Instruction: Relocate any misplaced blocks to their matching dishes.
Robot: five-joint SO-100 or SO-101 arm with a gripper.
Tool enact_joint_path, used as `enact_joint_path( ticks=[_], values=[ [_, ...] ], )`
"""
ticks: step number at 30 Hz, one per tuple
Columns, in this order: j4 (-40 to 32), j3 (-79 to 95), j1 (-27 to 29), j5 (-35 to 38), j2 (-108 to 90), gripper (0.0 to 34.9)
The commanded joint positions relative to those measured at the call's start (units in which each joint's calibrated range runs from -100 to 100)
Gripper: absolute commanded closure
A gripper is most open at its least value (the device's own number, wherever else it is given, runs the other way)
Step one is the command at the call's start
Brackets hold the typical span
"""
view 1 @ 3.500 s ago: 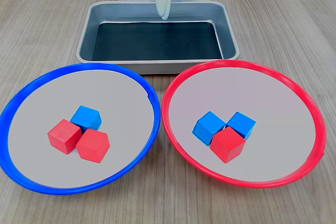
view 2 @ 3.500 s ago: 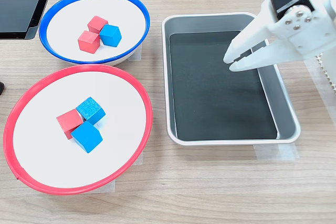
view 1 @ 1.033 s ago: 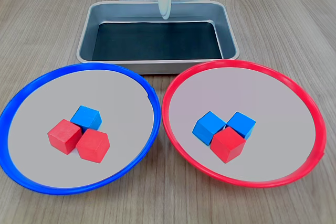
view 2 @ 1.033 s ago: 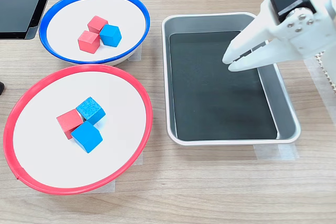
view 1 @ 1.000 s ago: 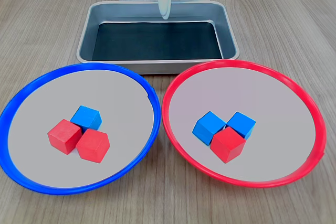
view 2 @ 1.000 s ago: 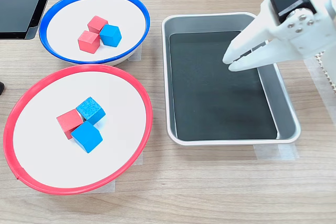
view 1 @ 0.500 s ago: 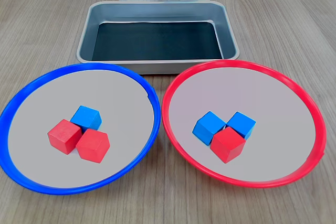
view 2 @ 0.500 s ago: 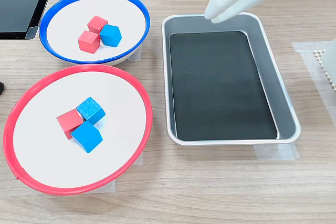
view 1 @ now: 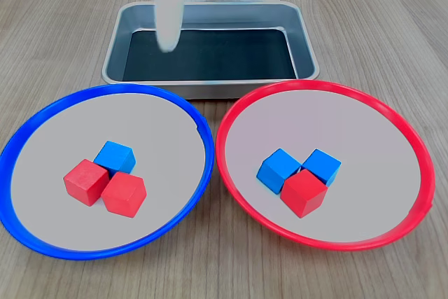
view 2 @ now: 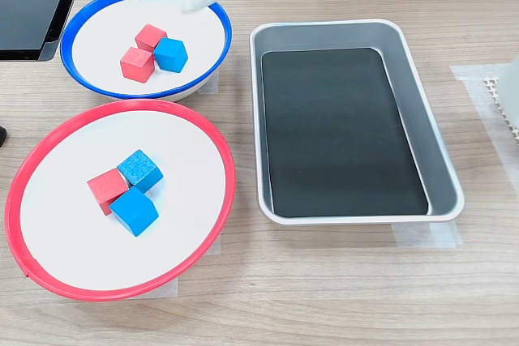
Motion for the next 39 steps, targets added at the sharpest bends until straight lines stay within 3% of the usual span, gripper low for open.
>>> enact_joint_path(
  ticks=[1,4,16,39],
  values=[
    [0.5,-12.9,1.8,-4.9,10.4,20.9],
    [2.7,-20.6,2.5,-6.9,17.8,18.6],
    [5.1,-31.7,4.4,-10.2,32.0,16.1],
    [14.2,-50.3,6.4,-13.4,46.3,14.9]
  ],
)
